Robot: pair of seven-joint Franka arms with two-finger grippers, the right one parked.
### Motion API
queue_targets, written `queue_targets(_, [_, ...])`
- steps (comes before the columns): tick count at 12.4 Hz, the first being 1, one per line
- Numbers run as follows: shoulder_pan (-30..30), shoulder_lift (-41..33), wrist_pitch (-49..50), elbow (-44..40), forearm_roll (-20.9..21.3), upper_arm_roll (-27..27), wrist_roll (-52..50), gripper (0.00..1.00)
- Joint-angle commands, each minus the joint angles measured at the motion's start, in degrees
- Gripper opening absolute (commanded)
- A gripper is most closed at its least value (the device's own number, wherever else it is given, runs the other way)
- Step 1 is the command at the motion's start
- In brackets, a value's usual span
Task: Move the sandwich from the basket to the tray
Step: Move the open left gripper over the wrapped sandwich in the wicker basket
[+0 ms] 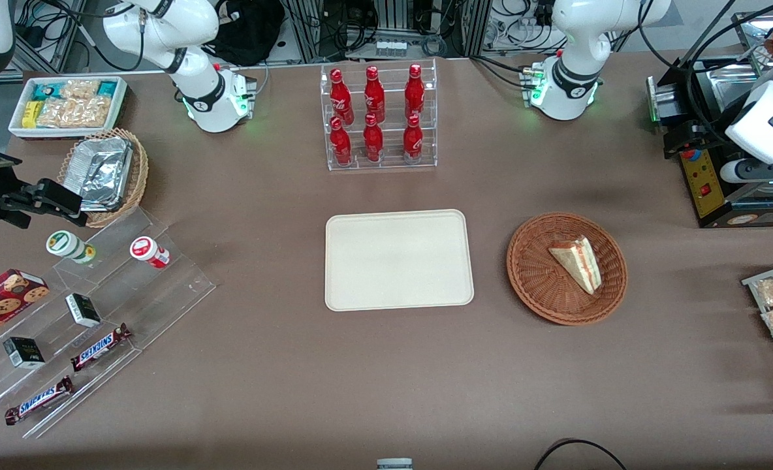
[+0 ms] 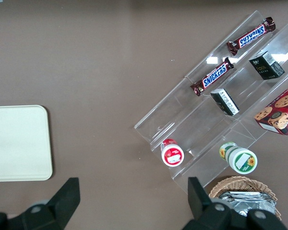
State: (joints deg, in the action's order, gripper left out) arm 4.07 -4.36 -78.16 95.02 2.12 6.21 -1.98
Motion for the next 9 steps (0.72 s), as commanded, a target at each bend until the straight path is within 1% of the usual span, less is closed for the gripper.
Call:
queue_targets(1, [-0.2,0.5,-0.1,-0.5,0.4,1.1,-0.8,1.0])
queue_targets(6, [-0.3,6.5,-2.7,0.7,0.2,2.9,-0.9,1.0])
queue_targets(7, [-0.3,6.9,-4.3,2.0,0.2,2.9,-1.0,1.0])
queue_targets(9, [-0.6,6.6,-11.4,8.0,0.2,3.0,-1.0,1.0])
